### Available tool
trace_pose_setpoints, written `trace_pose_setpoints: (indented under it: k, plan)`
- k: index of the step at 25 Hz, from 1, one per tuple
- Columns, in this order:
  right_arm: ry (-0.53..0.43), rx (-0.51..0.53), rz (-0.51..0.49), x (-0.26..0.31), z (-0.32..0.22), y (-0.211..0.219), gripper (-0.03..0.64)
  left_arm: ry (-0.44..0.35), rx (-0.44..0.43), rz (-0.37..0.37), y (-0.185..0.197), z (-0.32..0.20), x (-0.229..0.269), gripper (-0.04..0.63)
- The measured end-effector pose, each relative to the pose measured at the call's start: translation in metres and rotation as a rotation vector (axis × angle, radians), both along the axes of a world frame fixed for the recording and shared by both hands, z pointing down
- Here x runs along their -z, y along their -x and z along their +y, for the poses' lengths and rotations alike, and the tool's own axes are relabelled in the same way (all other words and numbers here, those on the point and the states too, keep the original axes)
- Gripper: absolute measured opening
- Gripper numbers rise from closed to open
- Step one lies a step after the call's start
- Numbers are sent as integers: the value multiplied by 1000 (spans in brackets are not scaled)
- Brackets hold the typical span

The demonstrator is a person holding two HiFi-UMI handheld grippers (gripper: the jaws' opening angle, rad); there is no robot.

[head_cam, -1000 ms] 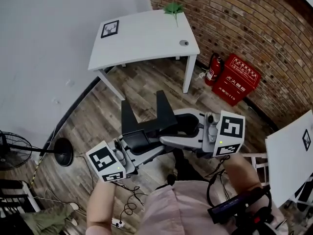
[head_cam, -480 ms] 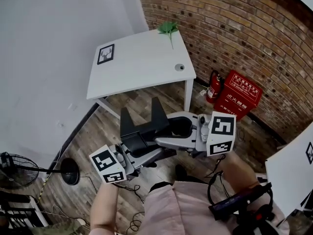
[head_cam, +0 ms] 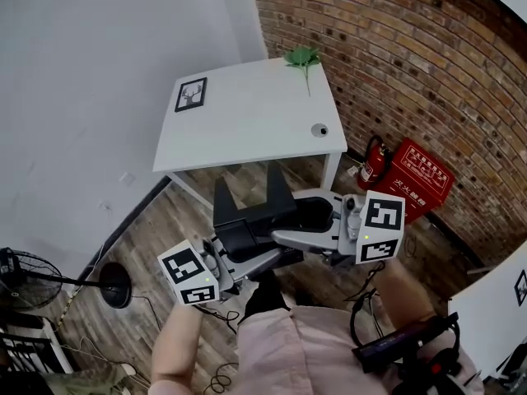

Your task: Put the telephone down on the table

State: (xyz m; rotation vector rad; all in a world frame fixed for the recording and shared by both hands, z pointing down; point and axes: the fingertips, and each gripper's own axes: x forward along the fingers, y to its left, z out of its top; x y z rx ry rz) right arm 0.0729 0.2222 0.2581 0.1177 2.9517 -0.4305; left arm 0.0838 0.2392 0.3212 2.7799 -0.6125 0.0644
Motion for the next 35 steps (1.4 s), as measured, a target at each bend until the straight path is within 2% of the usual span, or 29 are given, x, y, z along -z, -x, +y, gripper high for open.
trace_pose_setpoints:
  k: [6, 18, 27, 35]
  plan:
    - [32, -9, 30, -21, -48, 34, 186, 23, 4, 12, 33, -47, -21, 164]
    - [86, -87, 43, -36, -188, 127, 184, 92, -72, 33, 126, -182, -34, 164]
    - [33, -165, 26, -15, -267, 179, 184, 41, -148, 18, 180, -263, -17, 165]
    - [-25, -203, 27, -3, -307, 185, 184, -16, -194, 13, 187, -306, -6, 166]
